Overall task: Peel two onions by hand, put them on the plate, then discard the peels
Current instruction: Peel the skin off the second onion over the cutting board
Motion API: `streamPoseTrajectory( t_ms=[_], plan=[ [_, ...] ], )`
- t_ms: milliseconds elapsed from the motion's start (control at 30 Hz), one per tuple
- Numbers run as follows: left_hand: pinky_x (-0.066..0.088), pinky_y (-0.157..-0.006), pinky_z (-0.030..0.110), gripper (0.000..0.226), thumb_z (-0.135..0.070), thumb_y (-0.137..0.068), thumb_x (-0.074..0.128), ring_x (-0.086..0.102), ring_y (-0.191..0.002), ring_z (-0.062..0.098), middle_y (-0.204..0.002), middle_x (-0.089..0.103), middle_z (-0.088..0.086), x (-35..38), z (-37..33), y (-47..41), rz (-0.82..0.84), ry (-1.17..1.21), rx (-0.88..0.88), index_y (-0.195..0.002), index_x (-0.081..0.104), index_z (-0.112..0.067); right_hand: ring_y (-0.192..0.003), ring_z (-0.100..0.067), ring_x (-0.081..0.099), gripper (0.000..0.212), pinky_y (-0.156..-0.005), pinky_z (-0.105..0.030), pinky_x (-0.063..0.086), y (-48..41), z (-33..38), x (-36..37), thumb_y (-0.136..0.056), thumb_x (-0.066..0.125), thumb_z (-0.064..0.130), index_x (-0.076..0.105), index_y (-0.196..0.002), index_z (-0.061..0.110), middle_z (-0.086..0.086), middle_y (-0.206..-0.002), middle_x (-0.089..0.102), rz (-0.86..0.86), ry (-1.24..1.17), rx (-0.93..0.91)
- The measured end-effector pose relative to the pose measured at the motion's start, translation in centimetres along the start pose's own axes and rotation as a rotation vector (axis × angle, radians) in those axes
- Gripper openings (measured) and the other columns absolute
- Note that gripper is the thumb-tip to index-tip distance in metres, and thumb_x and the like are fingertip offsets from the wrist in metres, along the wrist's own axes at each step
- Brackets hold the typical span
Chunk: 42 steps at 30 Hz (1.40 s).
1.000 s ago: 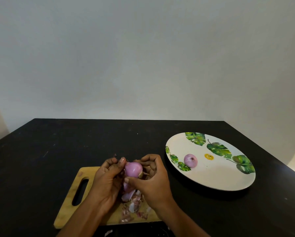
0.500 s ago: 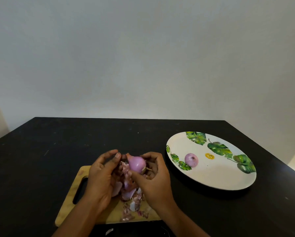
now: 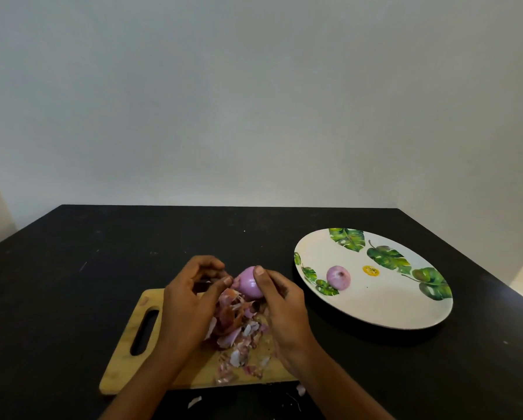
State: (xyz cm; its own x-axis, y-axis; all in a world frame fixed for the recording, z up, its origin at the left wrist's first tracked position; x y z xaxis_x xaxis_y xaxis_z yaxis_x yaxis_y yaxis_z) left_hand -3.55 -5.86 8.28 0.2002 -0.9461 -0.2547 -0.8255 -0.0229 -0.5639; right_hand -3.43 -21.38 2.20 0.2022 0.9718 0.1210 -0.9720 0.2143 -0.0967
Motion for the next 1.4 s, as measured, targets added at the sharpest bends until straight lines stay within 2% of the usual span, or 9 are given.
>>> streamPoseTrajectory(
  t_ms=[300, 567, 800, 1000, 1067, 1100, 1167, 1233, 1400],
  plan=[
    [0.046, -0.066, 0.011, 0.022, 0.001, -0.088, 0.055, 0.057, -0.075, 0.004, -0.077, 0.056, 0.0, 1.4, 0.9, 0.4, 0.064, 0.022, -0.066, -0.08, 0.042, -0.016, -0.098, -0.022, 0.069, 0.024, -0.091, -0.044, 0.055, -0.3, 0.0, 0.0, -0.093, 0.057, 0.033, 0.071, -0.103, 0.016, -0.006, -0.102, 0.072, 0.029, 0.006, 0.005],
    [0.053, -0.066, 0.02, 0.012, -0.006, -0.084, 0.063, 0.065, -0.08, 0.018, -0.087, 0.063, 0.008, 0.8, 1.9, 0.0, 0.022, 0.248, -0.204, -0.087, 0.054, -0.014, -0.102, -0.027, 0.068, 0.019, -0.094, -0.049, 0.053, -0.5, -0.3, 0.0, -0.098, 0.052, 0.027, 0.07, -0.102, 0.019, -0.011, -0.108, 0.07, 0.024, -0.089, 0.067],
    [0.052, -0.068, 0.015, 0.039, 0.007, -0.063, 0.078, 0.064, -0.074, 0.008, -0.084, 0.065, 0.003, 1.5, 0.0, 0.3, 0.151, 0.25, -0.123, -0.09, 0.059, -0.013, -0.098, -0.033, 0.07, 0.044, -0.094, -0.049, 0.052, 0.1, -1.0, 0.4, -0.097, 0.049, 0.041, 0.069, -0.104, 0.003, -0.02, -0.099, 0.073, 0.062, -0.151, 0.205],
    [0.052, -0.07, 0.014, 0.037, 0.001, -0.066, 0.077, 0.064, -0.078, 0.006, -0.086, 0.065, -0.003, 1.6, -0.5, 0.4, 0.18, 0.257, -0.108, -0.091, 0.059, -0.018, -0.097, -0.028, 0.071, 0.057, -0.096, -0.047, 0.052, 0.6, -0.6, 0.4, -0.091, 0.047, 0.061, 0.075, -0.101, 0.013, -0.013, -0.097, 0.075, 0.097, 0.042, 0.242],
    [0.052, -0.071, 0.016, 0.035, -0.001, -0.067, 0.076, 0.064, -0.08, 0.01, -0.087, 0.065, 0.0, 1.7, -0.6, 0.5, 0.196, 0.282, -0.111, -0.093, 0.058, -0.017, -0.089, -0.03, 0.072, 0.059, -0.086, -0.049, 0.057, 0.9, -0.7, 0.4, -0.089, 0.047, 0.064, 0.073, -0.103, 0.012, -0.014, -0.09, 0.075, 0.108, 0.066, 0.29],
    [0.053, -0.071, 0.017, 0.035, -0.002, -0.068, 0.076, 0.064, -0.08, 0.011, -0.087, 0.065, 0.0, 1.8, -0.6, 0.5, 0.2, 0.298, -0.115, -0.094, 0.057, -0.016, -0.072, -0.026, 0.073, 0.059, -0.068, -0.041, 0.061, 1.2, -0.8, 0.4, -0.09, 0.047, 0.061, 0.07, -0.103, 0.008, -0.014, -0.079, 0.074, 0.115, 0.046, 0.324],
    [0.054, -0.072, 0.019, 0.035, -0.006, -0.066, 0.076, 0.065, -0.079, 0.011, -0.085, 0.066, -0.001, 2.0, -0.6, 0.6, 0.204, 0.346, -0.14, -0.094, 0.056, -0.015, -0.035, -0.009, 0.054, 0.052, -0.033, -0.017, 0.041, 2.0, -0.8, 0.6, -0.095, 0.043, 0.053, 0.064, -0.092, 0.005, -0.005, -0.052, 0.062, 0.14, 0.018, 0.405],
    [0.054, -0.072, 0.02, 0.038, -0.015, -0.061, 0.075, 0.065, -0.078, 0.011, -0.081, 0.066, -0.002, 2.0, -0.5, 0.6, 0.203, 0.416, -0.176, -0.094, 0.056, -0.014, -0.03, -0.006, 0.038, 0.049, -0.029, -0.015, 0.025, 2.3, -1.1, 0.7, -0.096, 0.04, 0.052, 0.059, -0.083, 0.009, 0.0, -0.044, 0.051, 0.162, 0.031, 0.452],
    [0.054, -0.067, 0.019, 0.04, -0.013, -0.055, 0.073, 0.065, -0.071, 0.011, -0.073, 0.067, -0.001, 2.3, 0.1, 0.7, 0.168, 0.608, -0.254, -0.091, 0.056, -0.01, -0.031, -0.006, 0.03, 0.049, -0.03, -0.016, 0.02, 2.3, -1.6, 1.2, -0.096, 0.039, 0.052, 0.054, -0.077, 0.009, 0.0, -0.043, 0.044, 0.185, -0.004, 0.518]
  ],
)
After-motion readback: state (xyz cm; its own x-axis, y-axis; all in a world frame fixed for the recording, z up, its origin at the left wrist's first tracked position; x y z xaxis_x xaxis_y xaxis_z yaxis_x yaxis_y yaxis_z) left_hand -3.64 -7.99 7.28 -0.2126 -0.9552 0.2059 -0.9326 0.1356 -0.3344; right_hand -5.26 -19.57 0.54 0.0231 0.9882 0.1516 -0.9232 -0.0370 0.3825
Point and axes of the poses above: each hand's wrist, its own y-axis away from the middle knuckle, its own x-axis out of the palm, z = x × y, the point moved 8 cm from there along -y, towards the middle knuckle
